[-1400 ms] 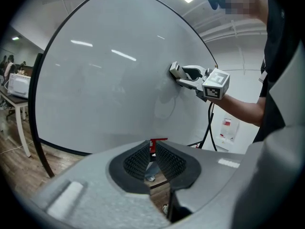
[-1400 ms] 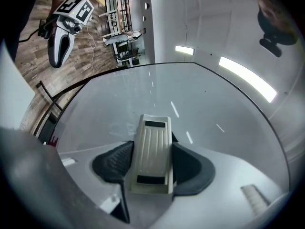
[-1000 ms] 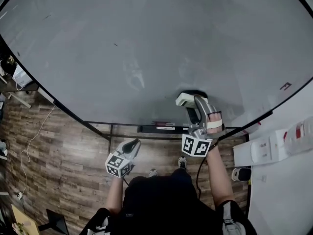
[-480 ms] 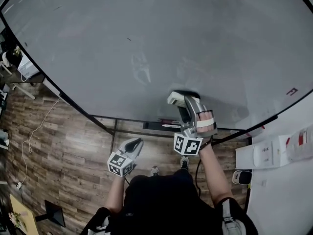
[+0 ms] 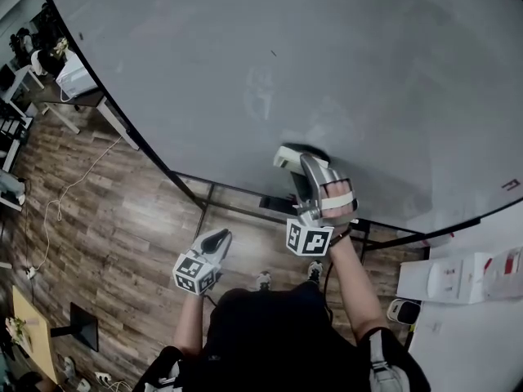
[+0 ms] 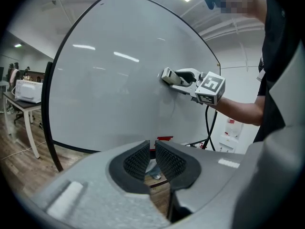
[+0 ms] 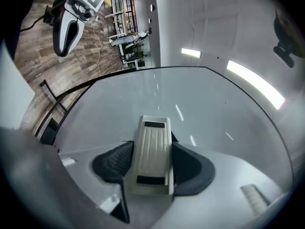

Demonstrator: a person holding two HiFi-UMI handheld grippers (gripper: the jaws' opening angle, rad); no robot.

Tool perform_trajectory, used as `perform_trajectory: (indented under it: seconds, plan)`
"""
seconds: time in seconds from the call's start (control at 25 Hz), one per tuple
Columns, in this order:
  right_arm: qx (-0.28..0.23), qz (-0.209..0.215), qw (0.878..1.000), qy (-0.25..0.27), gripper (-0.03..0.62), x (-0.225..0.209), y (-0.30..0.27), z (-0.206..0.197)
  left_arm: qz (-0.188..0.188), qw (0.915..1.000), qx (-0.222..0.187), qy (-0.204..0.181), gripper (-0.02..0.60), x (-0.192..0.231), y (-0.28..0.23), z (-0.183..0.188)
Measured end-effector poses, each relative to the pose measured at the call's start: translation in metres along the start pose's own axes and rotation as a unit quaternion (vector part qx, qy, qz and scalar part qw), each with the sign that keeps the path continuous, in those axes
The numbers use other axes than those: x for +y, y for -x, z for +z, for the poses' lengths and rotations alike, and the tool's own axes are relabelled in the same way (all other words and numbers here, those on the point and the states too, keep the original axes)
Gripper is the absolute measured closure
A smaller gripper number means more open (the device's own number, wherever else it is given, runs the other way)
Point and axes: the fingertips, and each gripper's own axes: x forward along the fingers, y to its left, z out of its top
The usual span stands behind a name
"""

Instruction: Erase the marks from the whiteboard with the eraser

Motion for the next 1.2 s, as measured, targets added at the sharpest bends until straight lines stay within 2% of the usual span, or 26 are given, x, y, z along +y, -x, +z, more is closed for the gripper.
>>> perform_trajectory:
  seconds: [0.2, 0.52, 0.64, 0.76, 0.88, 1.0, 1.08, 1.2]
  plan:
    - [0.036, -0.006, 0.999, 0.017, 0.338, -0.004, 0.013, -0.025, -0.027, 0.9996, -0.001, -0.002, 0.537, -0.002, -0.019, 0.014]
    - [0.137, -0.016, 0.990, -0.003, 0.338, -0.018, 0.059, -0.122, -0.118, 0.9923, 0.000, -0.036, 0.537, -0.059, -0.081, 0.036]
    - [0.159, -0.011, 0.987, -0.004, 0.338, -0.016, 0.067, -0.139, -0.142, 0.9897, -0.014, -0.012, 0.537, -0.071, -0.090, 0.044]
    - [0.157, -0.005, 0.987, -0.019, 0.338, -0.017, 0.068, -0.140, -0.141, 0.9895, -0.029, 0.004, 0.537, -0.073, -0.092, 0.052]
    - [0.149, 0.005, 0.986, -0.080, 0.336, -0.015, 0.073, -0.142, -0.137, 0.9900, -0.032, -0.004, 0.537, -0.073, -0.088, 0.057]
    - [0.116, 0.034, 0.975, -0.188, 0.336, -0.007, 0.079, -0.134, -0.128, 0.9905, -0.049, 0.001, 0.537, -0.067, -0.081, 0.068]
    - [0.075, 0.071, 0.953, -0.283, 0.336, 0.004, 0.085, -0.122, -0.125, 0.9905, -0.056, 0.001, 0.537, -0.064, -0.078, 0.074]
    - [0.035, 0.116, 0.910, -0.397, 0.336, 0.026, 0.100, -0.116, -0.138, 0.9886, -0.060, 0.003, 0.537, -0.072, -0.081, 0.077]
